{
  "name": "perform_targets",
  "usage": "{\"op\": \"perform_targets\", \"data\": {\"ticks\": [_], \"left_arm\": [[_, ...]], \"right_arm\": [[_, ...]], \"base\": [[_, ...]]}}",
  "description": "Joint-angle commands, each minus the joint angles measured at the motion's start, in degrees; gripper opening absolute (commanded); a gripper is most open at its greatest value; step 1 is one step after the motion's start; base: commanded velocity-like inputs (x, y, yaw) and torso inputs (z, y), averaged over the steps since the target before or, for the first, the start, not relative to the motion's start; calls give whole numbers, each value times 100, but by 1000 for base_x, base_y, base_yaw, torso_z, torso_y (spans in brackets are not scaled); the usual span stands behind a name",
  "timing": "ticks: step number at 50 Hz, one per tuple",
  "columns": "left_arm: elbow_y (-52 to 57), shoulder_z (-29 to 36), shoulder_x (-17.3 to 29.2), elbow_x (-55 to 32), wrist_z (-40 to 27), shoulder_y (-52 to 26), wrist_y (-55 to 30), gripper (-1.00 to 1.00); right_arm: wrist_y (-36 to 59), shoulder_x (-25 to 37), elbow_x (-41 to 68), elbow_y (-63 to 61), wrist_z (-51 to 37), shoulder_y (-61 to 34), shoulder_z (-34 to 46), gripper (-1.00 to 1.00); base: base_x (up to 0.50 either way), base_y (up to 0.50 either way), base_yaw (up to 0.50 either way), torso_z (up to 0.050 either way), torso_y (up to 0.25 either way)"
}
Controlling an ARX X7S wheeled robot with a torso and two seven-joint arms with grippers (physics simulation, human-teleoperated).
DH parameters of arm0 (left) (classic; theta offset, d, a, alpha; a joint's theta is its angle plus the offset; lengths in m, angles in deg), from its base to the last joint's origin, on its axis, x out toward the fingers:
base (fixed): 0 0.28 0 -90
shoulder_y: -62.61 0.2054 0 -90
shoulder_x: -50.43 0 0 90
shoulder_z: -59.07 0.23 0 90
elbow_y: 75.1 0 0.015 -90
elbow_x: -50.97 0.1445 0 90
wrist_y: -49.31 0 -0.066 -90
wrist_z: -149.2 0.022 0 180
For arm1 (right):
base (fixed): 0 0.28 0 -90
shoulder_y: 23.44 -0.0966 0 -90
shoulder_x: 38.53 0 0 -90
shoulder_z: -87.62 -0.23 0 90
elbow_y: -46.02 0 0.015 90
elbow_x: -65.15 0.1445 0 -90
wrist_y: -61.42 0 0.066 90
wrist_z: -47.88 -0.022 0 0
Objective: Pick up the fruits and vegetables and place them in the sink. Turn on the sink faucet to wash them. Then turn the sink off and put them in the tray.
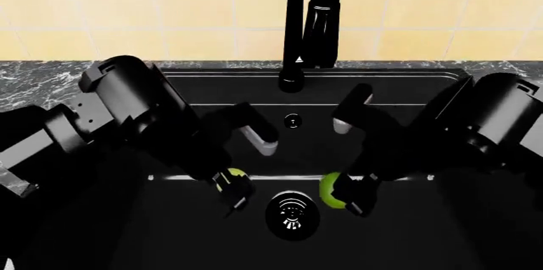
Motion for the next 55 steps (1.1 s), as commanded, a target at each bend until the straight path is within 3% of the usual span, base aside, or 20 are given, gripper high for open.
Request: {"op": "perform_targets", "data": {"ticks": [1,25,39,55], "left_arm": [[19,26,-19,-40,-57,52,34,-100],[142,-18,77,-185,-197,149,59,-100],[73,64,77,-145,-103,161,149,-100],[127,59,123,-215,-173,188,146,-100]], "right_arm": [[-275,-304,-212,239,115,358,205,-100],[-648,-887,-542,644,289,734,513,-100],[-1063,-1449,-928,1565,461,934,672,-100],[-1244,-1594,-1125,1892,506,1123,823,-100]], "base": [[0,0,0,0,0],[0,0,0,0,0],[0,0,0,0,0],[0,0,0,0,1]]}}
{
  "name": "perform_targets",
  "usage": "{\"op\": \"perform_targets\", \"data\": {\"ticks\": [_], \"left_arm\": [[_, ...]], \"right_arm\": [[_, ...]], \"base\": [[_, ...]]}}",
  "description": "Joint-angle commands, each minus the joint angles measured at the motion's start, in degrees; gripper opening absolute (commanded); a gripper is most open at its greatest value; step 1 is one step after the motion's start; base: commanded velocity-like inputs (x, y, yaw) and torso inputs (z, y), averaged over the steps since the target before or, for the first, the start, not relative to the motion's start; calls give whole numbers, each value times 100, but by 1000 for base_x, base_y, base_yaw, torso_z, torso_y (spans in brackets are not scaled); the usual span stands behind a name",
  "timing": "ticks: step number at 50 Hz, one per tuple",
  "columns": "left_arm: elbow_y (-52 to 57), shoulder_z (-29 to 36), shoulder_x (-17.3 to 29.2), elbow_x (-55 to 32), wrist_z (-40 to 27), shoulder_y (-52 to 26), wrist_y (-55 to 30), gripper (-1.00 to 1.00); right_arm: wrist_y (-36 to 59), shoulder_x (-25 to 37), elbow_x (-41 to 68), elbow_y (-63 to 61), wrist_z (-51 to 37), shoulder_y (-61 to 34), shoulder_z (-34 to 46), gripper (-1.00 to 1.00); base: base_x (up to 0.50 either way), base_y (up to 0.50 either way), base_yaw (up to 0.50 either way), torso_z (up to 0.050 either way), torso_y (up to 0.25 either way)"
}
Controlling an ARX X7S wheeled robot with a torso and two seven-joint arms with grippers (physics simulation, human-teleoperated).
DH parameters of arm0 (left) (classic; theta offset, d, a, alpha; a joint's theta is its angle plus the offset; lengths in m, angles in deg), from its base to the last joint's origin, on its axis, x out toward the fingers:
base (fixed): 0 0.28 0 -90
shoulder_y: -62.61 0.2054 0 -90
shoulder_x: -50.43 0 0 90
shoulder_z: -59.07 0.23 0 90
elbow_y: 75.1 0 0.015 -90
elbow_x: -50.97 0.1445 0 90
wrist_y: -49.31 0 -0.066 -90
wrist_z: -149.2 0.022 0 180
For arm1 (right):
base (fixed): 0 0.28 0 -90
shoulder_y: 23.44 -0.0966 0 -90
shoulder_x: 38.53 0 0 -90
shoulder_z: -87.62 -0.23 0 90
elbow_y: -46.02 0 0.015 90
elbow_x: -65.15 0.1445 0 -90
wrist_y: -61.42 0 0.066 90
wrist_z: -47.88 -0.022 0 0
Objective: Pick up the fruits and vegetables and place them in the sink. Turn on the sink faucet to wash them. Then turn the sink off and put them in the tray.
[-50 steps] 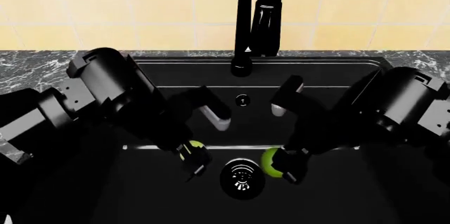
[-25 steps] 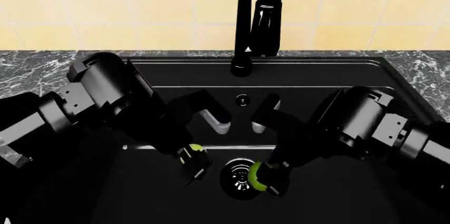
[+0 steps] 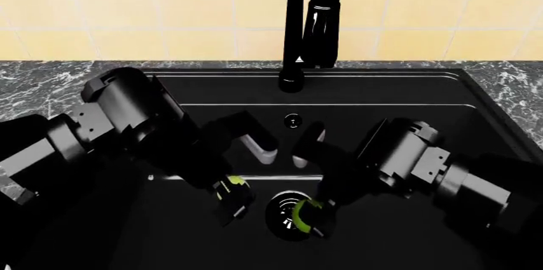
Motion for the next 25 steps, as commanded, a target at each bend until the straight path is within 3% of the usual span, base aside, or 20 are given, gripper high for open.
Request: {"op": "perform_targets", "data": {"ticks": [1,7,8,25], "left_arm": [[43,-30,30,-90,-95,10,-18,-100],[49,-14,28,-94,-95,-2,-10,-100],[43,-7,25,-88,-89,-3,-2,-100],[60,-23,15,-147,-159,-2,18,-100]], "right_arm": [[-182,-136,-212,329,66,158,122,-100],[-189,-169,-254,486,36,196,140,-100],[-180,-171,-256,494,32,199,144,100],[160,182,102,-208,-262,47,-117,100]], "base": [[0,0,0,0,0],[0,0,0,0,0],[0,0,0,0,0],[0,0,0,0,0]]}}
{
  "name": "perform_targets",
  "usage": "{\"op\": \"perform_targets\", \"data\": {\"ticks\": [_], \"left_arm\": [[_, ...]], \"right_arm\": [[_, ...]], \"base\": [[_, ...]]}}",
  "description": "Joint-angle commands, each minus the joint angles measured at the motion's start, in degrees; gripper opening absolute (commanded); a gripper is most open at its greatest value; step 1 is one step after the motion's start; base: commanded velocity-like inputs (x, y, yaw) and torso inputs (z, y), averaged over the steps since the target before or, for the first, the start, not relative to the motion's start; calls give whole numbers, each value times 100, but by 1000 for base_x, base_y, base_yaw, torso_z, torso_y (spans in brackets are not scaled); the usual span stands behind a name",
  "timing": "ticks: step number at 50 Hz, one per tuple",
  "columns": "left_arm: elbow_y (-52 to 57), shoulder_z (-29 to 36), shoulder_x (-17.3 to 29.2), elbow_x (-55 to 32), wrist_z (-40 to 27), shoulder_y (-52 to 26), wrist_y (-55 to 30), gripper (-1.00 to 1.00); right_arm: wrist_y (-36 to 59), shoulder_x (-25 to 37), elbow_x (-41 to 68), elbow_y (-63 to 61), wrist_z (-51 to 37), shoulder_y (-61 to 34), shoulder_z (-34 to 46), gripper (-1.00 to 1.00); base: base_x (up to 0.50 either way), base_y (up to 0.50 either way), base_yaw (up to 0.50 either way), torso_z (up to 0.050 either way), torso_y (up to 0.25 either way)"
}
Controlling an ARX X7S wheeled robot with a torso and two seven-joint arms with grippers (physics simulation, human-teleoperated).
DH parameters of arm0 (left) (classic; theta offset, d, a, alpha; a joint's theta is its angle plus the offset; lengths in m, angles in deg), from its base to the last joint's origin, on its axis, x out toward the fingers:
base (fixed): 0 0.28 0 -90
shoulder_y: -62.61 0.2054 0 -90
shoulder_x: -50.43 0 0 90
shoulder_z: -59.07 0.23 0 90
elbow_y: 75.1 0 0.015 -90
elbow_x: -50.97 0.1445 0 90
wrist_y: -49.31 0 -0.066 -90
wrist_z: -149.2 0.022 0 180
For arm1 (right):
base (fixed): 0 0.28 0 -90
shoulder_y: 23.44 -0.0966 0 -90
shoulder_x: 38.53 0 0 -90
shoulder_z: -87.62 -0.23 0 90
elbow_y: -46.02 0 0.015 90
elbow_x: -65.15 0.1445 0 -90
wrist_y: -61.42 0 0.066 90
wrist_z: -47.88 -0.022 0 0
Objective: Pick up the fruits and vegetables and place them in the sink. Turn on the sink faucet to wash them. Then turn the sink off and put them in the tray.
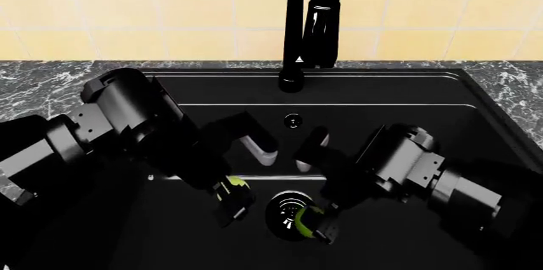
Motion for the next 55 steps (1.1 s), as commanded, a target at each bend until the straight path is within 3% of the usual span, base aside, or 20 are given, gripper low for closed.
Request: {"op": "perform_targets", "data": {"ticks": [1,10,20,46,47,55], "left_arm": [[-19,-35,-30,-60,-76,5,35,-100],[-335,144,-327,227,232,79,427,-100],[-948,529,-790,692,736,245,925,-100],[-1523,1248,-1341,1279,1234,760,1417,-100],[-1537,1263,-1343,1293,1249,761,1426,100],[-1849,1298,-1440,1421,1318,777,1589,100]], "right_arm": [[319,381,356,-736,-299,-146,-260,100],[1021,1372,1289,-2296,-926,-472,-837,100],[1366,2046,1949,-2964,-1403,-682,-1279,100],[1446,2368,2298,-3202,-1804,-664,-1462,100],[1443,2370,2299,-3202,-1806,-662,-1461,100],[1418,2375,2316,-3215,-1821,-637,-1456,100]], "base": [[0,0,0,0,0],[0,0,0,0,1],[0,0,0,0,0],[0,0,0,0,0],[0,0,0,0,0],[0,0,0,0,0]]}}
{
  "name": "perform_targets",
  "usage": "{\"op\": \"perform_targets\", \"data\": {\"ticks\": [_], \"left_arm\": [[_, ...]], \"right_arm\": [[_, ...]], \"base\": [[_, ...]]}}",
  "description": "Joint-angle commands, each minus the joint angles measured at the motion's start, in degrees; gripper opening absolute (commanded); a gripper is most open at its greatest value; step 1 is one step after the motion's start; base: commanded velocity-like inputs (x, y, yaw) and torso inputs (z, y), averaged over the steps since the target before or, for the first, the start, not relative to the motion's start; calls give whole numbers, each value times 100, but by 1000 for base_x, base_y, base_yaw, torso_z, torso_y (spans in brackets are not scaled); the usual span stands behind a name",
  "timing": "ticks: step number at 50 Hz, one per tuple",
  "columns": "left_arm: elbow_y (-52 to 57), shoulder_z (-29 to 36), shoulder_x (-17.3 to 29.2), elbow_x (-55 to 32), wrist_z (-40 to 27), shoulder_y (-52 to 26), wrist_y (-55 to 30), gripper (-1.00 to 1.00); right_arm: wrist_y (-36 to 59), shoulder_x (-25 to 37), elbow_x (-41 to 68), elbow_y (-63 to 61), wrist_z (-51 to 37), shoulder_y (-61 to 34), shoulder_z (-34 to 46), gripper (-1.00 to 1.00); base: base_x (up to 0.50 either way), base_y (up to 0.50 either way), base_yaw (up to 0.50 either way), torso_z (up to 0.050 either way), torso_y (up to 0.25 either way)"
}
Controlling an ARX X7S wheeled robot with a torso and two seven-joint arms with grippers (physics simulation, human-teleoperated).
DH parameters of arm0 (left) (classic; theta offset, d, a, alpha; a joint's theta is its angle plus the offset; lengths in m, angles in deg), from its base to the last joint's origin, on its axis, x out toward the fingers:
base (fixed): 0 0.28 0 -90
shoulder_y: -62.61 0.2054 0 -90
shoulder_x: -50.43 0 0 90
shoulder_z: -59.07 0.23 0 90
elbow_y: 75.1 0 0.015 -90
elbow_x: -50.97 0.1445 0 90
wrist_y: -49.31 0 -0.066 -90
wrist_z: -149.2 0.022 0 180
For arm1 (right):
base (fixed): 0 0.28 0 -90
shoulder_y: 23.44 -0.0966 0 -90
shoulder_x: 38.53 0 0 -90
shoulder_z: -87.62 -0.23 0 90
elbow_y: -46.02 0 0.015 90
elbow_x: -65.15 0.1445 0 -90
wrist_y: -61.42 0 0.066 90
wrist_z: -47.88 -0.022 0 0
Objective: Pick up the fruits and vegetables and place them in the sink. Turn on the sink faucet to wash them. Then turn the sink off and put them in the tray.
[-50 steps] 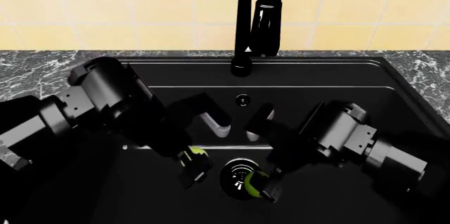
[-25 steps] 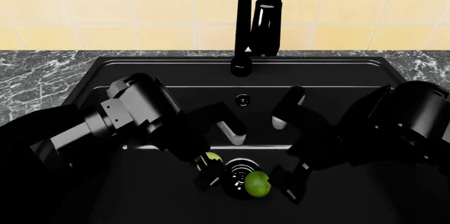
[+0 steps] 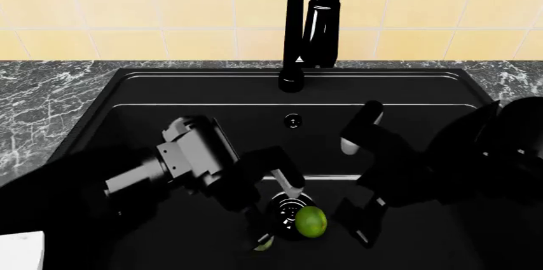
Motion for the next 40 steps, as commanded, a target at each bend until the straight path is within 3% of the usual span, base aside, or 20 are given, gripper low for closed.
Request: {"op": "perform_targets", "data": {"ticks": [1,17,26,40], "left_arm": [[-397,122,-182,189,145,59,222,100],[-99,-183,-4,-43,-94,-164,29,100],[884,-1164,699,-979,-957,-487,-561,100],[1419,-2746,1645,-2602,-2706,-552,-1018,100]], "right_arm": [[-4,75,71,-71,-68,23,-24,100],[28,113,151,-93,-135,-28,-50,100],[-61,260,550,-97,-458,-76,-378,100],[-462,704,1250,-122,-1348,-66,-1001,100]], "base": [[0,0,0,0,0],[0,0,0,0,0],[0,0,0,0,1],[0,0,0,0,0]]}}
